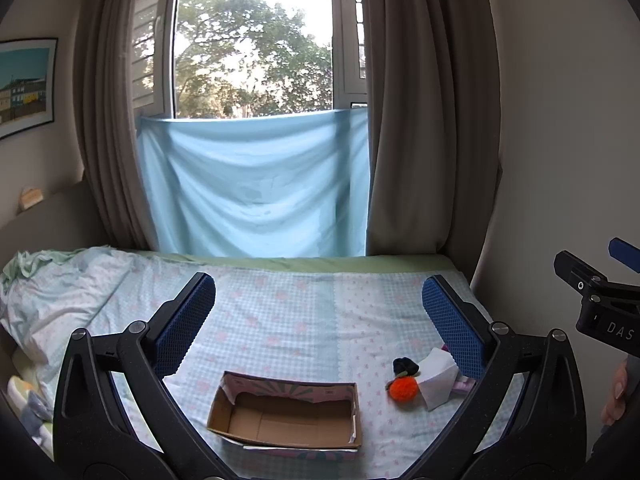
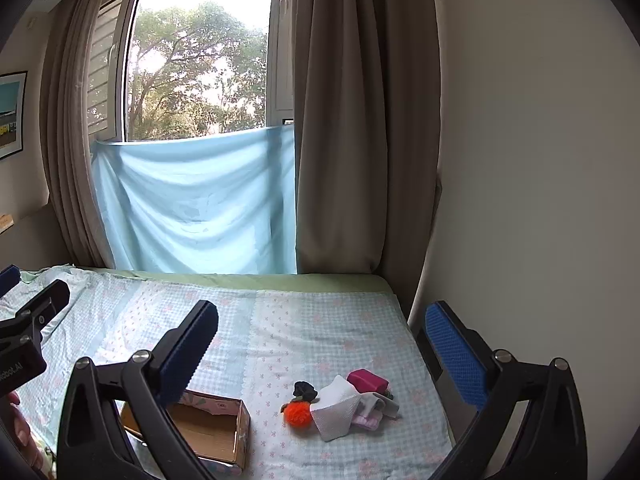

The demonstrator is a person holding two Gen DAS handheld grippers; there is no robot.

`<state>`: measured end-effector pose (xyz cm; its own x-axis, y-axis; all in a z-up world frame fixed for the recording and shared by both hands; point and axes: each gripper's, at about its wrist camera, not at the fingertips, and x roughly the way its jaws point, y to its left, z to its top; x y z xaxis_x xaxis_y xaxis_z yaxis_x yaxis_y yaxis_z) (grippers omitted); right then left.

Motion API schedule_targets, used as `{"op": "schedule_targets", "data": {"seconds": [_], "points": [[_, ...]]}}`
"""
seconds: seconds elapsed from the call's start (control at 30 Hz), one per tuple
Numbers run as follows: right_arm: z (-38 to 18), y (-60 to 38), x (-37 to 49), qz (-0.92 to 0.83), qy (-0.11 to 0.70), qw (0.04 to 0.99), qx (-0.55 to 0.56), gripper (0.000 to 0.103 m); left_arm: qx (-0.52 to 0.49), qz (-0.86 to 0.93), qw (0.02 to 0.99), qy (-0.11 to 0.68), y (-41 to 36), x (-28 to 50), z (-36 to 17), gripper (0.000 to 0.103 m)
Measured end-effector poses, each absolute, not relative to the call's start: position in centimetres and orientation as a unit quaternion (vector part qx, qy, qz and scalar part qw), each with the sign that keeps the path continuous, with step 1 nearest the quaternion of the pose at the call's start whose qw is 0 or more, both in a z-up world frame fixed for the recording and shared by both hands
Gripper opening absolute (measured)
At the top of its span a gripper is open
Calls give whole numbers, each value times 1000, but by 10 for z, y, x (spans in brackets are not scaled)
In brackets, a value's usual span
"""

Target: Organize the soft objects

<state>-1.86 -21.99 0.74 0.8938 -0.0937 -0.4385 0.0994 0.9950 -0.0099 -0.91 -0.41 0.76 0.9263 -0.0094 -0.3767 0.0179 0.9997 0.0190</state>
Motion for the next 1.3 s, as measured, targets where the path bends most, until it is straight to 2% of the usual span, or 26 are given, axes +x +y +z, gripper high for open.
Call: {"op": "schedule_targets", "data": {"seconds": [1.3], "points": [[6, -207, -15, -48, 224, 973, 1, 103, -5, -17, 981, 193, 7, -6, 5, 103]]}}
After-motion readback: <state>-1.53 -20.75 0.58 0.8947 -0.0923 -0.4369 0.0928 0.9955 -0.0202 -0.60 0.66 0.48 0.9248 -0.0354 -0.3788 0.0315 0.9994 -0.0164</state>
